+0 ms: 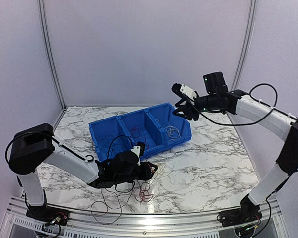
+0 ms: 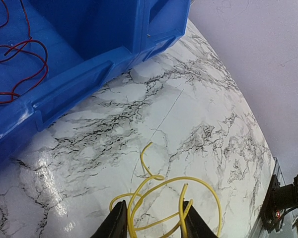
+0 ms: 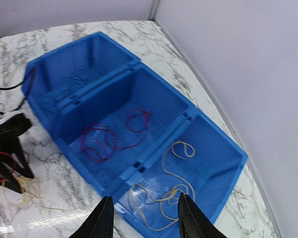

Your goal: Untangle the cables

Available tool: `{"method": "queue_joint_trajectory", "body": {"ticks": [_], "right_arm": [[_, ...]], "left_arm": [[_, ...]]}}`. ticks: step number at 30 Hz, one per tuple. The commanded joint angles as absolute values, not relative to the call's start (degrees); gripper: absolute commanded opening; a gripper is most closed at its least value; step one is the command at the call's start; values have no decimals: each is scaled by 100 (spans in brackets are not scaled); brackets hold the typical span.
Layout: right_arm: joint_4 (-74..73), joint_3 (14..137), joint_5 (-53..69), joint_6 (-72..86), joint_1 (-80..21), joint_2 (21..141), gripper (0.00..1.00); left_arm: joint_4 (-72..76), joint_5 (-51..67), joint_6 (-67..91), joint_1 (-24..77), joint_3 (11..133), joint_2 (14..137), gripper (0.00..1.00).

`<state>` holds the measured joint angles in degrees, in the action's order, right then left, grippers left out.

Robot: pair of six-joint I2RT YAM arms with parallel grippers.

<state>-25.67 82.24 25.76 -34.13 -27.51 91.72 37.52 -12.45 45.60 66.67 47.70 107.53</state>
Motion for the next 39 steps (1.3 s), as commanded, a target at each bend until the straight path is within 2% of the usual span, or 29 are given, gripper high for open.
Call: {"method": "queue_joint_trajectory", "body": {"ticks": [1,5,11,17,25,27,29,33,36,39], "right_arm": [[-2810,7084,3930,-3472,-3283,8596,45],[-3298,6415,3793,-4271,-4053,8278,53],[-3126,5701,2643,-5015,-4678,7895,55],[-3149,5609,2272,-5233,-4934,7744,56],[-2530,5169,1152,-5390,-5437,7586,52],[-2346,5084,869,-5364,-5548,7520,46],[-2190,5058,725,-5277,-5572,7444,34],[-1870,5058,364,-5097,-5568,7299,2],[-1762,5131,194,-4953,-5545,7244,0],[-2121,5545,658,-4739,-5386,7186,0]], "left_arm": [[4241,-1061,4374,6688,4740,10480,36],[4577,-801,4288,6688,4750,10443,36],[4715,-473,4357,6680,4890,10504,31],[4793,-303,4571,6654,4931,10529,27],[5053,-20,4870,6586,4910,10538,25],[5100,-18,4899,6575,4893,10538,24],[5121,-18,4911,6568,4878,10553,24],[5165,-18,4985,6557,4876,10644,24],[5202,-18,5018,6557,4899,10722,27],[5203,-18,5047,6548,4939,10847,37]]}}
